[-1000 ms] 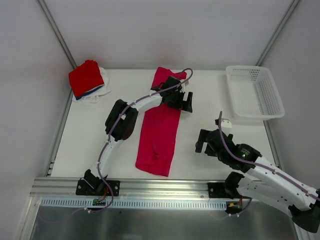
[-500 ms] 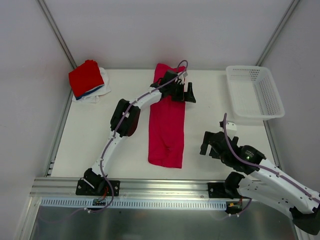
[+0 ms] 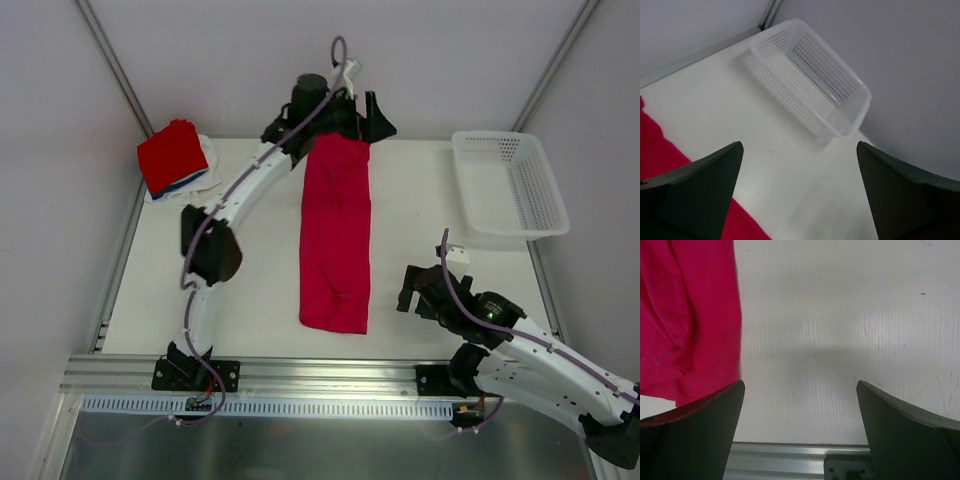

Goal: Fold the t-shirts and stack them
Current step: Rotate the tshirt 90 degrees

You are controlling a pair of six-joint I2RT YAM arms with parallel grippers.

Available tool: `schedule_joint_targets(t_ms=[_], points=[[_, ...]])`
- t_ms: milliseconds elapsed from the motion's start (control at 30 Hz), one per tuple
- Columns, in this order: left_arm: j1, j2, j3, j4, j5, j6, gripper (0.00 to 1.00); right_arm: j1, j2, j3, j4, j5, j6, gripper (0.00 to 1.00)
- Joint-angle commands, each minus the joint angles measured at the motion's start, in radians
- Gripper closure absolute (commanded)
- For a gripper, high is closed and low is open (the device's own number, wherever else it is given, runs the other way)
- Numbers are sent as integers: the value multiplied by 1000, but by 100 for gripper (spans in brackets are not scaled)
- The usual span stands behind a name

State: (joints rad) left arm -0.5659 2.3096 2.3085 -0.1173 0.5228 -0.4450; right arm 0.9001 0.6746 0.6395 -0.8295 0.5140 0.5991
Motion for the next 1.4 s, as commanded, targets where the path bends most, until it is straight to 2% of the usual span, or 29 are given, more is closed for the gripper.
schedule_joint_targets(t_ms=[0, 33, 67, 100, 133, 167, 200, 233, 333, 500, 633, 667, 800, 900, 1100, 1367], points=[[31, -428, -223, -7, -47, 80, 1, 5, 8, 45, 64, -34, -24, 1], [31, -587, -342, -13, -90, 97, 1, 5, 13, 60, 75, -43, -28, 1], [29, -666, -583, -21, -192, 113, 1, 6, 17, 66, 95, -63, -38, 1], [31, -749, -697, -21, -254, 111, 1, 5, 22, 71, 105, -72, -39, 1], [31, -895, -816, -30, -314, 95, 1, 5, 25, 77, 115, -81, -42, 1], [31, -959, -921, -35, -361, 77, 1, 5, 29, 75, 139, -91, -42, 1], [29, -1028, -1118, -38, -406, 40, 1, 6, 31, 71, 151, -110, -42, 1], [28, -1146, -1208, -36, -420, 19, 1, 6, 31, 60, 162, -121, -38, 1], [11, -1319, -1460, -38, -425, -32, 1, 6, 37, 25, 222, -161, -22, 0], [-38, -1476, -1743, -44, -420, -107, 1, 11, 82, -57, 348, -218, 13, 1], [-81, -1501, -1853, -15, -460, -139, 2, 11, 205, -25, 530, -221, -27, 1], [-87, -1504, -1877, 2, -463, -152, 2, 10, 251, 53, 541, -239, -76, 1], [-95, -1515, -1887, 21, -461, -155, 2, 10, 543, 311, 488, -282, -157, 23], [-97, -1527, -1890, 18, -461, -138, 2, 11, 620, 388, 510, -322, -168, 24], [-97, -1540, -1925, 19, -483, -130, 2, 11, 717, 410, 532, -351, -142, 24], [-97, -1524, -1946, 47, -495, -126, 2, 57, 689, 261, 567, -326, -22, 24]])
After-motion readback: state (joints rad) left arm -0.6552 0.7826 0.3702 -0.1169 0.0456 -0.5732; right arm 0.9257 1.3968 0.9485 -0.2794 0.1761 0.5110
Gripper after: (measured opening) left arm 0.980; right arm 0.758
